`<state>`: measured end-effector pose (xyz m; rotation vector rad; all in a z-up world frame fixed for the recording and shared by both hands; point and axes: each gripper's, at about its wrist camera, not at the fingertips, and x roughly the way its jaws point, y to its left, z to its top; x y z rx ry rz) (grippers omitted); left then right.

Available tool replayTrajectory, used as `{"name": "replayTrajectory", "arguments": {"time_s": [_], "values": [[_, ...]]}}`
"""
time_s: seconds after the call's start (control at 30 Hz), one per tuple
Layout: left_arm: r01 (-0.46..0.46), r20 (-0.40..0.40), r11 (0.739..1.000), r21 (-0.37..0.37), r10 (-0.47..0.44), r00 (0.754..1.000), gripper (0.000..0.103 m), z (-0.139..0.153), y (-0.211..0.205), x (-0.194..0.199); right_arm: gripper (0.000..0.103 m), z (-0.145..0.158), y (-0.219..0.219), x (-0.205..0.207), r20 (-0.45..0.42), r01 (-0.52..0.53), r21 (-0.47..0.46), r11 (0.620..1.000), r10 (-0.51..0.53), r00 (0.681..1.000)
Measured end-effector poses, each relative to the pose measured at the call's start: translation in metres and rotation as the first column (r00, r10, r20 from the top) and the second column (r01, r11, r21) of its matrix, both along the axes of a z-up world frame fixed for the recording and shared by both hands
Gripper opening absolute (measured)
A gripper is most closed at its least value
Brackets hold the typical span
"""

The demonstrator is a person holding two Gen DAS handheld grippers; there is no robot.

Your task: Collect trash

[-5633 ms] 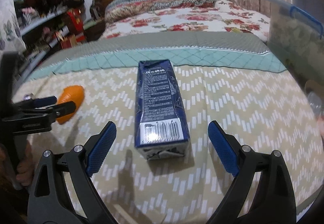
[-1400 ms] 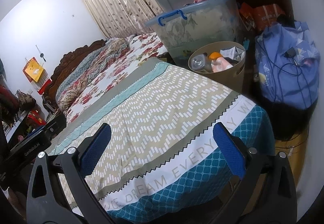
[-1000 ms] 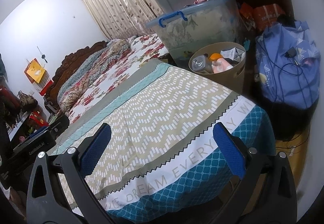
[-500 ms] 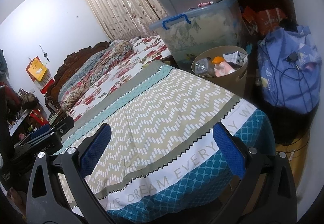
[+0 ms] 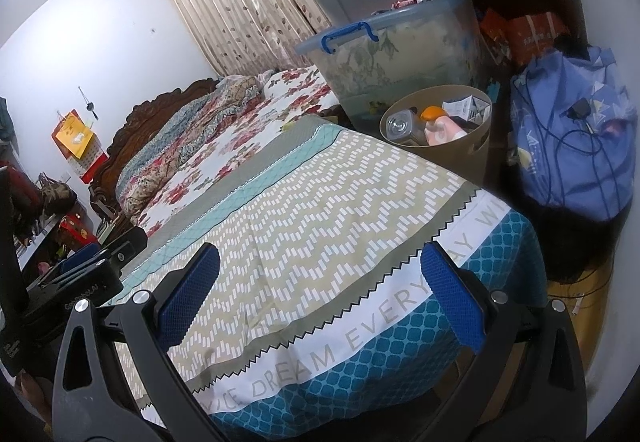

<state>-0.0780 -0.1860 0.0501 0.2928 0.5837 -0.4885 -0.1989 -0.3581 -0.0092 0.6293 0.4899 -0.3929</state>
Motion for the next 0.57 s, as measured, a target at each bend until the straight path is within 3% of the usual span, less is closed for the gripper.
{"name": "replayTrajectory", "arguments": {"time_s": [0.57], "values": [[0.048,0.008,0.999,-0.019,-0.048,0.999,0.094,0.0034,0.0052,-0.0058,0.099,-0.0041,0.0003,-0.0007,-0.005,0.003,0.007,1.0,-0.003,1.0]]}}
